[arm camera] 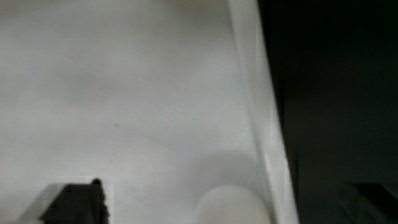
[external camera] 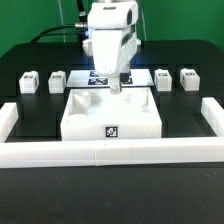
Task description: Assemble square table
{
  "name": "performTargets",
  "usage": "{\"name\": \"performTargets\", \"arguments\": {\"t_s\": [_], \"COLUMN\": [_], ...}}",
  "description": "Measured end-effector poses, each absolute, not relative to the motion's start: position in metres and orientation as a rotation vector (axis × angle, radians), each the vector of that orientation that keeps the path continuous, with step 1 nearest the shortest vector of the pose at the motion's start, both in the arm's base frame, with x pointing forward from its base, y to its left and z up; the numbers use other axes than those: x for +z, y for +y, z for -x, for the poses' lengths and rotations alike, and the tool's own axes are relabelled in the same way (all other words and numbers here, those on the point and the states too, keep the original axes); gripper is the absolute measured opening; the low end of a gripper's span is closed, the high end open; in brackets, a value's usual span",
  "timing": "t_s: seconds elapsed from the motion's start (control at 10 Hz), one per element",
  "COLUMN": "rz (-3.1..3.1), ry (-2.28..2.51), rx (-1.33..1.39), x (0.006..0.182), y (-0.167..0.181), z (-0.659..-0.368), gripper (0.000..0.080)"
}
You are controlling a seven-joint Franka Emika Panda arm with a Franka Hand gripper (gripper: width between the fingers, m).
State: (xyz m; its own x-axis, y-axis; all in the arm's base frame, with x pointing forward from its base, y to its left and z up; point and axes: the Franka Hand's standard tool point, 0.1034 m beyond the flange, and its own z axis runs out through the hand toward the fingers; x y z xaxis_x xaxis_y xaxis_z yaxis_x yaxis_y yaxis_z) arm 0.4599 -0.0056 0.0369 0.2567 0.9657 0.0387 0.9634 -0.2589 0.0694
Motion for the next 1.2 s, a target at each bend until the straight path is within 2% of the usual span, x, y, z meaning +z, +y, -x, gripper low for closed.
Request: {"name": "performTargets", "arguments": {"t_s": [0.2,0.5,0.8,0.9,1.0,1.2], "rz": [-2.422,-2.210,-2.213,-2.215,-2.215,-2.216], "ry": [1.926,2.093,2.093,2.093,2.092,2.093], "rx": [0.135,0.208,0.193,0.192,0.192,0.192], "x": [0.036,0.010,0.007,0.006,0.006,0.006], "y": [-0.005,-0.006,-0.010,-0.010,-0.010,-0.010], "z": [-0.461,-0.456,-0.461,-0.461,-0.461,-0.461], "gripper": [0.0649,0.0649,0.0649,0.0605,0.0605,0.0293]}}
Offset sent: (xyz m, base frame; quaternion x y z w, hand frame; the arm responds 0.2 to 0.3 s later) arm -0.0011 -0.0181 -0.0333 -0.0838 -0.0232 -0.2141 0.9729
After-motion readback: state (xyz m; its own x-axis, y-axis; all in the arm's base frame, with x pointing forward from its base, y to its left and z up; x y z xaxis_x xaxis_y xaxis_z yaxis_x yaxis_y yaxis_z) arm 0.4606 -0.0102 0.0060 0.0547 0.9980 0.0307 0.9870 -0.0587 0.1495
